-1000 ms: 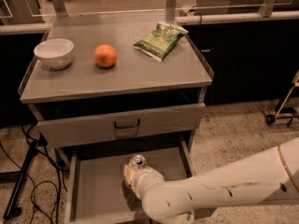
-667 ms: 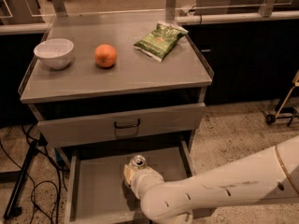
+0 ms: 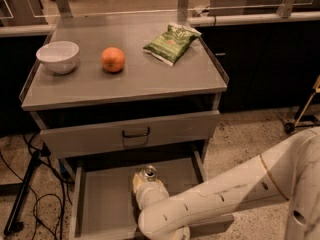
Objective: Place 7up can into middle drawer
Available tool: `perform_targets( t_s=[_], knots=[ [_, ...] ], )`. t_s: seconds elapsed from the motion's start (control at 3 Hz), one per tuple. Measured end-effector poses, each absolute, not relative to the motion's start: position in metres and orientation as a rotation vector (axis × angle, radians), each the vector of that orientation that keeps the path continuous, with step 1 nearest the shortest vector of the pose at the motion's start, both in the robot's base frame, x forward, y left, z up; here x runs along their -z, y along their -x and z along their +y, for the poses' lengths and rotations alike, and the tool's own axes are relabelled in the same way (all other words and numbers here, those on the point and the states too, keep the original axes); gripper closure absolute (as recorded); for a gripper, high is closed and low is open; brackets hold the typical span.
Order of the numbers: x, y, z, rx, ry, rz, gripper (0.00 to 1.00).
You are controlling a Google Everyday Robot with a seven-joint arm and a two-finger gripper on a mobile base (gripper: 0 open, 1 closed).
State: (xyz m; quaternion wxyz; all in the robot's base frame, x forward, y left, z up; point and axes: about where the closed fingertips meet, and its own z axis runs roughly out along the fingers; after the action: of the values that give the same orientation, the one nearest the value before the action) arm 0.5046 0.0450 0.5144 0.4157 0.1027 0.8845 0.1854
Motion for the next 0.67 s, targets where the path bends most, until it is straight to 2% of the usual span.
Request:
perform_targets(
  t_s=[0.67],
  knots=[
    [-0.5063, -0.5187, 0.0362, -0.424, -0.328, 2.169, 1.0]
  ],
)
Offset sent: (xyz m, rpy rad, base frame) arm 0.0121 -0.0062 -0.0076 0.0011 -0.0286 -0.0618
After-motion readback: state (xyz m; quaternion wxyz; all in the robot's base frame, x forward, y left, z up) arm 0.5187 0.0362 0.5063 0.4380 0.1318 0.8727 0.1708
